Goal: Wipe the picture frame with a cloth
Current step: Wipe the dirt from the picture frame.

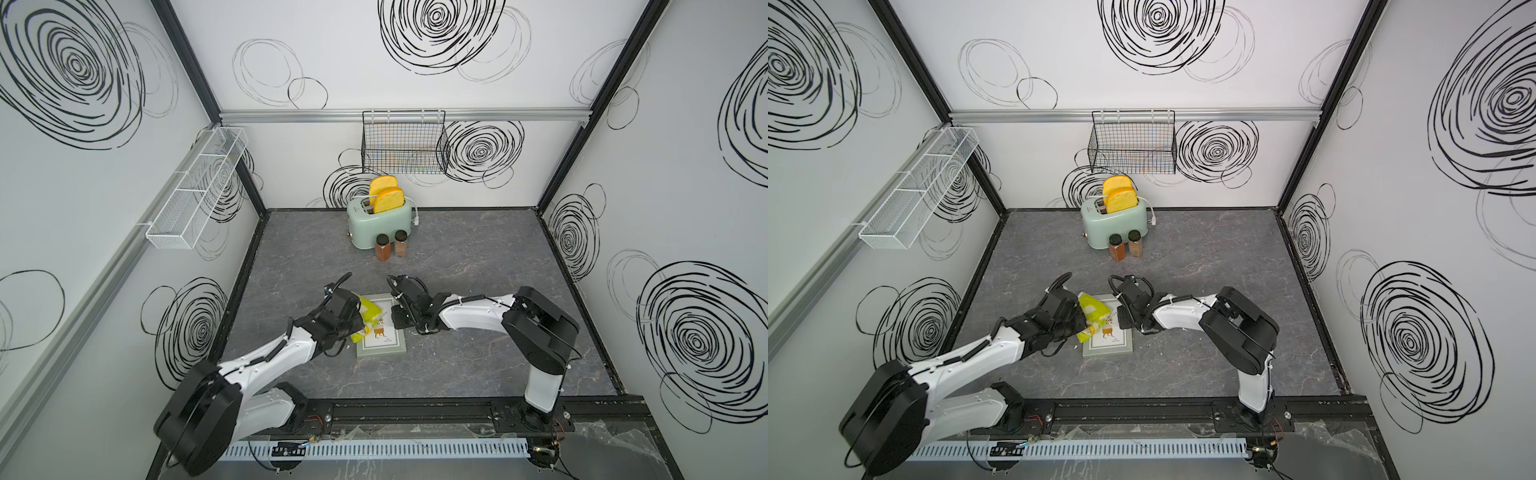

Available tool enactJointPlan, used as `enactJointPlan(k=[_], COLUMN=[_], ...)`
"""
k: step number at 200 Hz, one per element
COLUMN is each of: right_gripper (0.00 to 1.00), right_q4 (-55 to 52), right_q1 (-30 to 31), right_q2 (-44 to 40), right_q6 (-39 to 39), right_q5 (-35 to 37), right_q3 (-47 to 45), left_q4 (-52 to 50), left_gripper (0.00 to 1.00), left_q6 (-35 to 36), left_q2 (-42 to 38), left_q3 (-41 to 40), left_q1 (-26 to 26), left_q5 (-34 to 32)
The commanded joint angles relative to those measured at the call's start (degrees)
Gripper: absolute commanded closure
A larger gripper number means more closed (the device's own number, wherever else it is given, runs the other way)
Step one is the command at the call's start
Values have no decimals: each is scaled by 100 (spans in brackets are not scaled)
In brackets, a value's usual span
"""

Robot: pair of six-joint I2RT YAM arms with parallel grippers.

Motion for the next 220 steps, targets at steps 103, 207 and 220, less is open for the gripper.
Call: enactJointPlan(k=[103, 207, 220], right_gripper=[69, 75, 76], right_q4=[-615, -554, -541], right_q1=[-118, -94, -92], right_q2=[378, 478, 483], right_q6=[89, 159, 168], right_q5=[-113, -254, -267], right_q3=[-375, -346, -354], left_q4=[810, 2504, 2503], left_gripper=[100, 100, 100], left_q6=[-349, -41, -90], left_q2=[-1036, 2001, 2336], left_q3=[-171, 894, 903], left_q1=[-102, -582, -683], left_q5=[482, 988, 916])
